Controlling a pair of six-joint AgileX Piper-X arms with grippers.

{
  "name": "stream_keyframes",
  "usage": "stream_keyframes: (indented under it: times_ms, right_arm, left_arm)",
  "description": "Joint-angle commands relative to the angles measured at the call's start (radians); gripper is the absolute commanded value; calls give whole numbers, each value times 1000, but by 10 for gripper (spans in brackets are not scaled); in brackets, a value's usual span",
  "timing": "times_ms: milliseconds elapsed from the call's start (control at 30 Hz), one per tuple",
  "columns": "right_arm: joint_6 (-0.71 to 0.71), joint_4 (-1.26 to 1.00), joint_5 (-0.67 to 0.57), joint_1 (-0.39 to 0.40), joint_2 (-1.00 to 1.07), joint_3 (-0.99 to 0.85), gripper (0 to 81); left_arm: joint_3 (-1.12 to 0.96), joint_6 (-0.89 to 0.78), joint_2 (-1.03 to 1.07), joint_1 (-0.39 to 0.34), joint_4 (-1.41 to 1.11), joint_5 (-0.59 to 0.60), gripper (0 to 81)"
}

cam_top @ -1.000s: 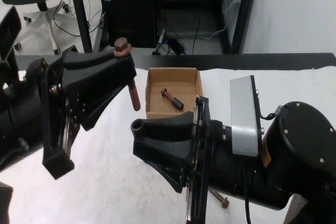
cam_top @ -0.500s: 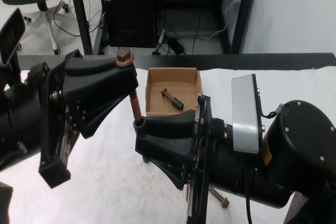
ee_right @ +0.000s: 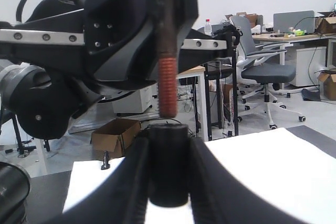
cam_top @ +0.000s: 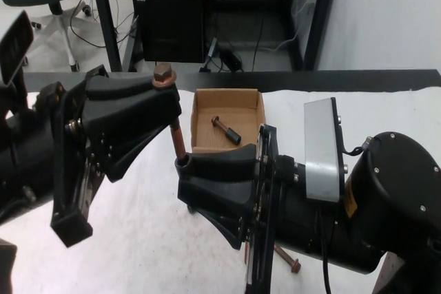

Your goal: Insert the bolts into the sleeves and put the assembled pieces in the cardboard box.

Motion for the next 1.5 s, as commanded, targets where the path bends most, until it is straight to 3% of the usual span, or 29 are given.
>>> stream_keyframes:
  times_ms: [0, 700, 1367, 1467]
  right_arm:
    - [-2, -21, 5, -4, -8, -3, 8]
    - [-2, -45, -3, -34, -8, -40, 8]
    - [58, -159, -3, -34, -8, -43, 8]
    - [58, -159, -3, -34, -8, -43, 8]
  left_arm:
    - [-8, -8, 3, 1, 1, 16, 3]
    - [6, -32, 3, 1, 3, 39, 3]
    - [6, -27, 3, 1, 3, -21, 0]
    - [6, -27, 3, 1, 3, -5, 68]
